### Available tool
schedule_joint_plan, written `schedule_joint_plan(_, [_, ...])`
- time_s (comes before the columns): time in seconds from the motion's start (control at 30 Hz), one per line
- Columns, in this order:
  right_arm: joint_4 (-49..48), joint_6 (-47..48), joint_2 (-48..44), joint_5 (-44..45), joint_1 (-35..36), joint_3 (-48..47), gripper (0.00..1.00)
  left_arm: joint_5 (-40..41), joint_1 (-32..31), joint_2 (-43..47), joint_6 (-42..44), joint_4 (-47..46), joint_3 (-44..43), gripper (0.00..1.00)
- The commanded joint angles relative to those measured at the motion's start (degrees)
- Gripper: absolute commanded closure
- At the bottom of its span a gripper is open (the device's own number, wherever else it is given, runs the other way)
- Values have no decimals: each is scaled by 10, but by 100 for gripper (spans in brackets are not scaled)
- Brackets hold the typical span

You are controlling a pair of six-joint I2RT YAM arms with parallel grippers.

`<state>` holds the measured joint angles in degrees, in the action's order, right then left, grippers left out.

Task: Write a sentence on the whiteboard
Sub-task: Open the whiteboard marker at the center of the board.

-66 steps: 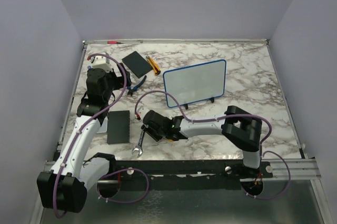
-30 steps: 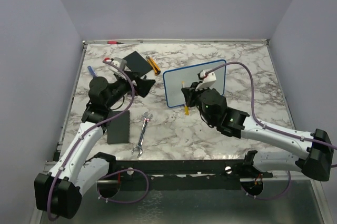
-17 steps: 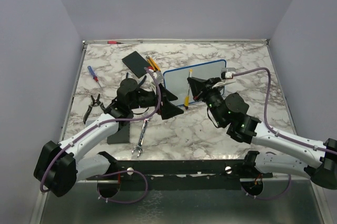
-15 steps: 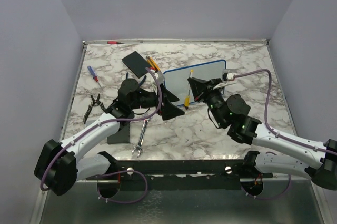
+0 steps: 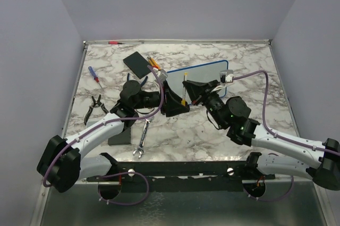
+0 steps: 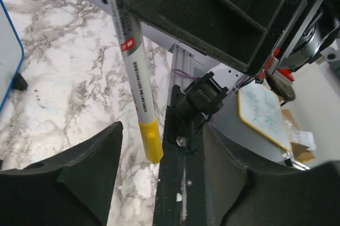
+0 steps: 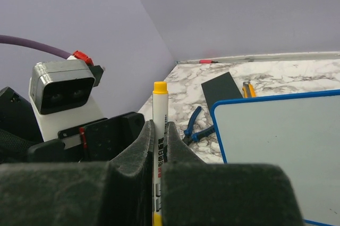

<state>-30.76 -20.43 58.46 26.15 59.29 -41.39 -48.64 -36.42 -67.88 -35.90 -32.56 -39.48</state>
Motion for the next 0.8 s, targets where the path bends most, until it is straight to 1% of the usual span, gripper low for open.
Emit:
schedule_joint_plan(0.0, [-27, -7, 7, -16, 1, 6, 99, -11, -3, -3, -16, -30, 6, 56])
schedule_joint_plan(0.1, [-25, -7, 6, -10, 1, 8, 99, -8, -4, -3, -16, -30, 7, 78])
schedule_joint_plan(0.2, [-15, -13, 2, 9, 1, 9, 99, -8, -4, -6, -15, -30, 8, 97])
schedule_joint_plan(0.23, [-10, -15, 0, 17, 1, 8, 99, -10, -4, -6, -13, -30, 8, 100])
schedule_joint_plan(0.3, [14, -17, -6, 36, 1, 6, 99, -12, -4, -8, -8, -31, 9, 100])
schedule_joint_plan(0.33, [31, -20, -9, 46, 1, 2, 97, -10, -4, -7, -5, -31, 10, 100])
schedule_joint_plan(0.37, [49, -22, -12, 53, 1, -1, 91, -6, -3, -6, -1, -29, 11, 100])
schedule_joint_plan(0.4, [65, -20, -15, 60, 1, -3, 77, -3, -3, -6, 8, -23, 12, 100])
schedule_joint_plan(0.47, [108, -20, -25, 81, 1, -7, 40, 7, -3, -7, 30, 4, 9, 100])
schedule_joint_plan(0.5, [131, -24, -31, 101, 1, -9, 24, 12, -3, -8, 47, 27, 4, 100])
schedule_joint_plan(0.53, [162, -31, -38, 120, 1, -13, 14, 17, -3, -9, 70, 58, -3, 100])
schedule_joint_plan(0.57, [190, -35, -46, 138, 1, -18, 8, 24, -3, -11, 95, 93, -12, 100])
schedule_joint_plan(0.63, [251, -34, -67, 160, 0, -30, 3, 46, -4, -12, 167, 182, -35, 100])
schedule_joint_plan(0.7, [310, -24, -92, 158, -4, -45, 0, 83, -10, -14, 233, 269, -60, 100])
schedule_joint_plan(0.77, [366, -10, -115, 132, -10, -66, 0, 102, -17, -22, 282, 340, -80, 100])
